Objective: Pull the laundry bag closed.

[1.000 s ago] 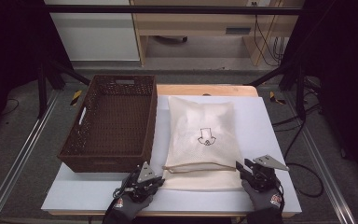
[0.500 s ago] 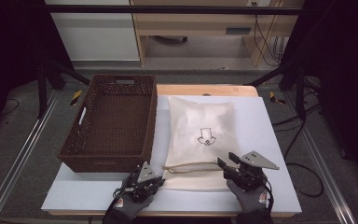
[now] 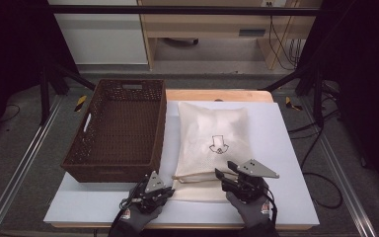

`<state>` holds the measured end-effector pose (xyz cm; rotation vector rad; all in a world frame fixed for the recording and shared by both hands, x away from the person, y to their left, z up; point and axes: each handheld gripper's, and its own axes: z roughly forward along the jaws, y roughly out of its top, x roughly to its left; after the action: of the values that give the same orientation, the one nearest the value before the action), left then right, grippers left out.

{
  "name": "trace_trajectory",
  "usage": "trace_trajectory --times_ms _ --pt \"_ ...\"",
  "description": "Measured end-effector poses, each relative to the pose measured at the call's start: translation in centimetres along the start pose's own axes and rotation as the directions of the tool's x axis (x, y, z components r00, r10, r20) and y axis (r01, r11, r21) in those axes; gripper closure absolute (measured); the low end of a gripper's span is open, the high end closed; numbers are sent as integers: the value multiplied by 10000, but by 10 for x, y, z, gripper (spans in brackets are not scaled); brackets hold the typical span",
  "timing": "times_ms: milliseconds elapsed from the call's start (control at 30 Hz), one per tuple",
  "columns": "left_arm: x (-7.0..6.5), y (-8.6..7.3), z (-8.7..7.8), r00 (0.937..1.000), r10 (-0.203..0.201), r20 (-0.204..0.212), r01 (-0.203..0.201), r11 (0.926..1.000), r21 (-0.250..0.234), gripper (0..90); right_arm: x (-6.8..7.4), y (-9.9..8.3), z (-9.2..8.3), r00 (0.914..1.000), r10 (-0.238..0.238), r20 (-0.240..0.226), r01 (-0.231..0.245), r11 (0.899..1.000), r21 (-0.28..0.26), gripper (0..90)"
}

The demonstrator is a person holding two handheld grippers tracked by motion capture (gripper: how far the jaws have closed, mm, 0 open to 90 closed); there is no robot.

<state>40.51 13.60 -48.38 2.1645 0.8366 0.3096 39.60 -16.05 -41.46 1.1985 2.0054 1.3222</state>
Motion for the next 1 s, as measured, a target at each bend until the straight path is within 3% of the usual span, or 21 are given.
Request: trace_trajectory --times_ms 367,667,1000 --pt "0 0 0 10000 -8 -6 8 10000 1 834 28 16 23 9966 -550 -617 556 9984 82 531" --pt "1 0 0 9999 -84 60 84 10000 19 834 47 22 40 9920 -725 -1036 747 9971 169 598" --pt "1 0 0 9999 -118 76 118 9999 -3 834 79 15 75 9837 -1066 -1446 1252 9840 1265 725"
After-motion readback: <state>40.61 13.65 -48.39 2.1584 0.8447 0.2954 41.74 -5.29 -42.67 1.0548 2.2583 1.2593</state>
